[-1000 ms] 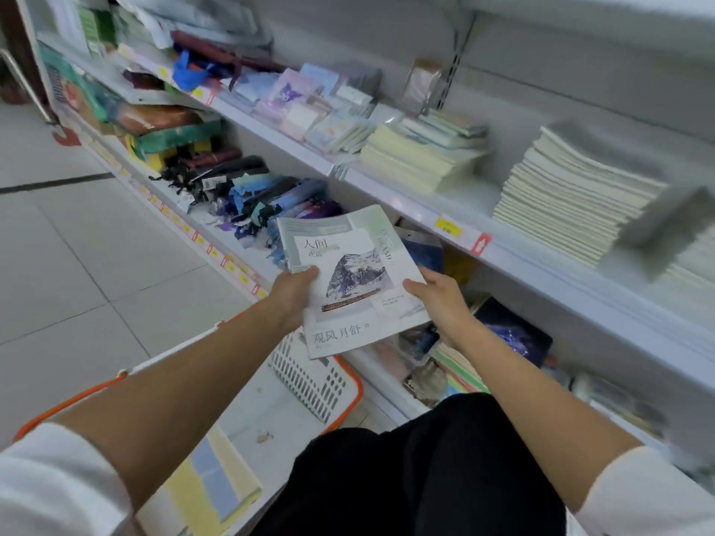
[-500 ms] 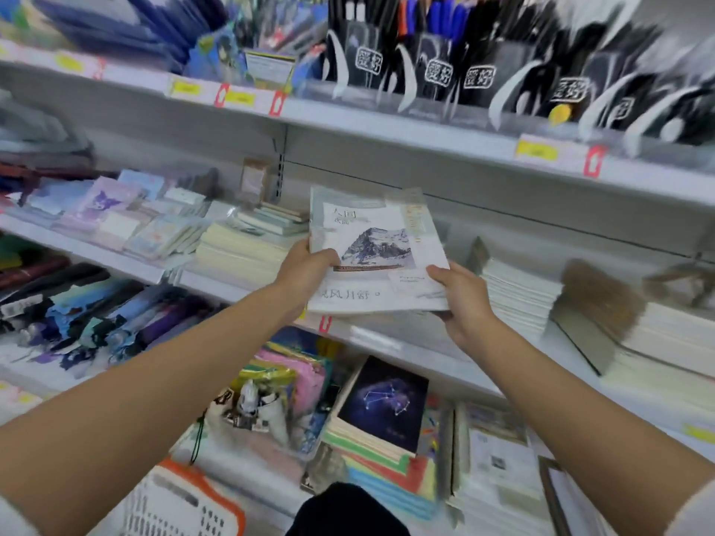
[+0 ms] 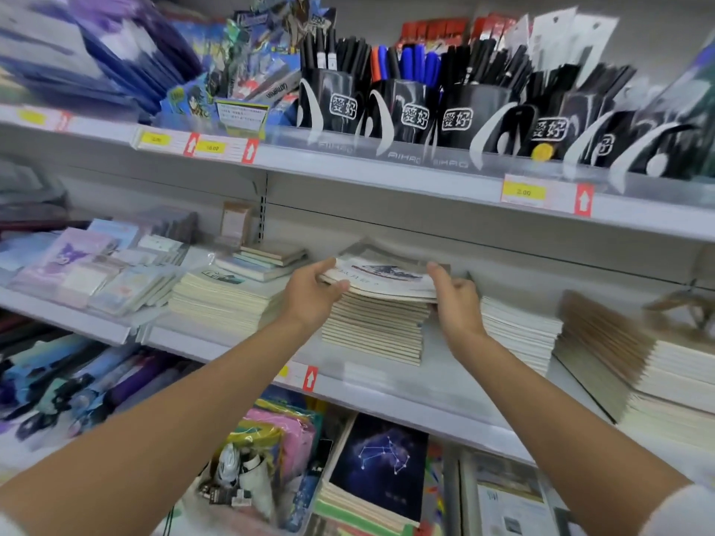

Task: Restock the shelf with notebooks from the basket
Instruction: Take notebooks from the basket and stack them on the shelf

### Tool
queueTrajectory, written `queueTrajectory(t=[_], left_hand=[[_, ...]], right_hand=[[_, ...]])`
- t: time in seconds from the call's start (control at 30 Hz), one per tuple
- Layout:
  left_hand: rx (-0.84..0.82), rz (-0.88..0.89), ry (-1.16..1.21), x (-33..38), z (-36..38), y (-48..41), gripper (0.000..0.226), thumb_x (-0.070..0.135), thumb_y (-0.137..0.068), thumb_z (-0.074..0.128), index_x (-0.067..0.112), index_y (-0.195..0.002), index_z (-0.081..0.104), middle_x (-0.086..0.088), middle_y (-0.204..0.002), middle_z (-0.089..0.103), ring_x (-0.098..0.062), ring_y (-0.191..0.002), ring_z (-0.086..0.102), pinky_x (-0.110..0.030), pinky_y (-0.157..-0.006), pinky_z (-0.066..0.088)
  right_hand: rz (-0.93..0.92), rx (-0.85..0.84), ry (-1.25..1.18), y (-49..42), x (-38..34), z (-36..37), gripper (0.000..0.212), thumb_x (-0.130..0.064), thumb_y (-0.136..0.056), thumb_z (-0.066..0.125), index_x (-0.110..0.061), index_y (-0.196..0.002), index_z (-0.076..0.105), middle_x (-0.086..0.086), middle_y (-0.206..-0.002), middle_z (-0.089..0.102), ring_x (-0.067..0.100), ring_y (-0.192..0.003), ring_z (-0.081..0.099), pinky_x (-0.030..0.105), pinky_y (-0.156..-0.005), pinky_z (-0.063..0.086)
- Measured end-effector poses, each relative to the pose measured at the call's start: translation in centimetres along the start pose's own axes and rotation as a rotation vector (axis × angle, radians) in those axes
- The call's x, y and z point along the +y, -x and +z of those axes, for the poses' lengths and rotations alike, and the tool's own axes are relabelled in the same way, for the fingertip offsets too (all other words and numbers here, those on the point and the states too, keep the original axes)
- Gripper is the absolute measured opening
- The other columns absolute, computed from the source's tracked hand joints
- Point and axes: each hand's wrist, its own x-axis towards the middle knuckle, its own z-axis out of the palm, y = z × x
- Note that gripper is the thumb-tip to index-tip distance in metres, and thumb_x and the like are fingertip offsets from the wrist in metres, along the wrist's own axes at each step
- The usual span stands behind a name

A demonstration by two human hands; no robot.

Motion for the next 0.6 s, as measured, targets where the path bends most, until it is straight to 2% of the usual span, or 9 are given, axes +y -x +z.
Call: queueTrajectory(t=[0.07,0.1,0.17,0.2,0.27,0.33,0.4,0.47,0.6], left_hand=[[0.036,0.014,-0.042,-0.6,0.1,-1.1,0.058,0.019,-0.083,0.073,0.017,-0.137,0.051,-0.013,-0.123,0.064,-0.026,-0.114,0.059,-0.041,-0.104,0.044],[0.051,0.022,-0.044,-0.9,0.2,-1.5,0.062,0.02,-0.082,0.074,0.017,-0.139,0.05,-0.01,-0.128,0.061,-0.024,-0.118,0.057,-0.041,-0.105,0.043],[0.083,0.044,-0.046,-1.5,0.3,-2.4,0.069,0.022,-0.082,0.074,0.015,-0.143,0.044,-0.004,-0.14,0.052,-0.02,-0.131,0.047,-0.042,-0.11,0.038],[0.092,0.058,-0.054,-1.7,0.5,-3.0,0.07,0.022,-0.083,0.074,0.014,-0.144,0.042,-0.002,-0.144,0.048,-0.019,-0.136,0.041,-0.043,-0.112,0.035],[0.088,0.074,-0.038,-2.0,0.9,-4.0,0.07,0.022,-0.084,0.073,0.011,-0.145,0.041,-0.002,-0.145,0.047,-0.019,-0.138,0.038,-0.04,-0.113,0.034],[0.085,0.072,-0.023,-2.0,1.3,-4.9,0.068,0.018,-0.085,0.072,0.011,-0.145,0.041,-0.002,-0.144,0.047,-0.019,-0.136,0.039,-0.032,-0.111,0.034],[0.087,0.089,-0.04,-2.3,1.7,-5.9,0.067,0.019,-0.083,0.074,0.012,-0.142,0.044,-0.002,-0.143,0.048,-0.019,-0.135,0.042,-0.029,-0.107,0.035],[0.098,0.094,-0.028,-2.8,1.9,-6.7,0.067,0.02,-0.079,0.077,0.014,-0.139,0.049,-0.004,-0.141,0.051,-0.019,-0.132,0.045,-0.028,-0.105,0.037],[0.132,0.06,0.035,-3.5,2.5,-7.8,0.067,0.019,-0.074,0.081,0.014,-0.135,0.054,-0.007,-0.137,0.055,-0.018,-0.125,0.052,-0.021,-0.097,0.039]], right_hand=[[-0.151,0.003,0.133,-0.3,0.8,-0.7,0.065,-0.075,-0.072,0.058,-0.016,-0.099,0.053,0.001,-0.09,0.057,0.014,-0.081,0.056,0.022,-0.062,0.038],[-0.234,0.022,0.186,-0.6,1.3,-1.0,0.056,-0.074,-0.074,0.058,-0.019,-0.087,0.052,0.002,-0.084,0.052,0.012,-0.073,0.05,0.019,-0.058,0.034],[-0.385,0.056,0.276,-1.2,1.9,-0.9,0.057,-0.077,-0.073,0.053,-0.02,-0.07,0.047,0.0,-0.07,0.044,0.013,-0.06,0.042,0.022,-0.053,0.031],[-0.408,0.051,0.298,-1.6,2.0,-0.7,0.059,-0.076,-0.073,0.052,-0.017,-0.076,0.052,-0.003,-0.069,0.047,0.013,-0.06,0.045,0.024,-0.055,0.037],[-0.363,0.028,0.274,-2.8,2.2,-0.2,0.067,-0.072,-0.073,0.058,-0.017,-0.112,0.052,-0.005,-0.087,0.057,0.014,-0.078,0.058,0.032,-0.075,0.051],[-0.343,-0.005,0.26,-3.9,2.4,0.0,0.077,-0.07,-0.073,0.062,-0.021,-0.129,0.044,-0.006,-0.103,0.056,0.015,-0.097,0.057,0.036,-0.089,0.049],[-0.333,-0.057,0.285,-4.7,2.7,0.2,0.08,-0.069,-0.073,0.063,-0.021,-0.135,0.044,-0.007,-0.109,0.053,0.011,-0.102,0.051,0.03,-0.092,0.044],[-0.323,-0.087,0.32,-5.5,3.4,0.5,0.075,-0.065,-0.077,0.062,-0.021,-0.136,0.047,-0.007,-0.113,0.054,0.009,-0.102,0.048,0.024,-0.088,0.039],[-0.316,-0.096,0.289,-6.6,4.2,1.0,0.065,-0.057,-0.081,0.063,-0.022,-0.133,0.049,-0.005,-0.118,0.056,0.012,-0.109,0.051,0.022,-0.086,0.038]])
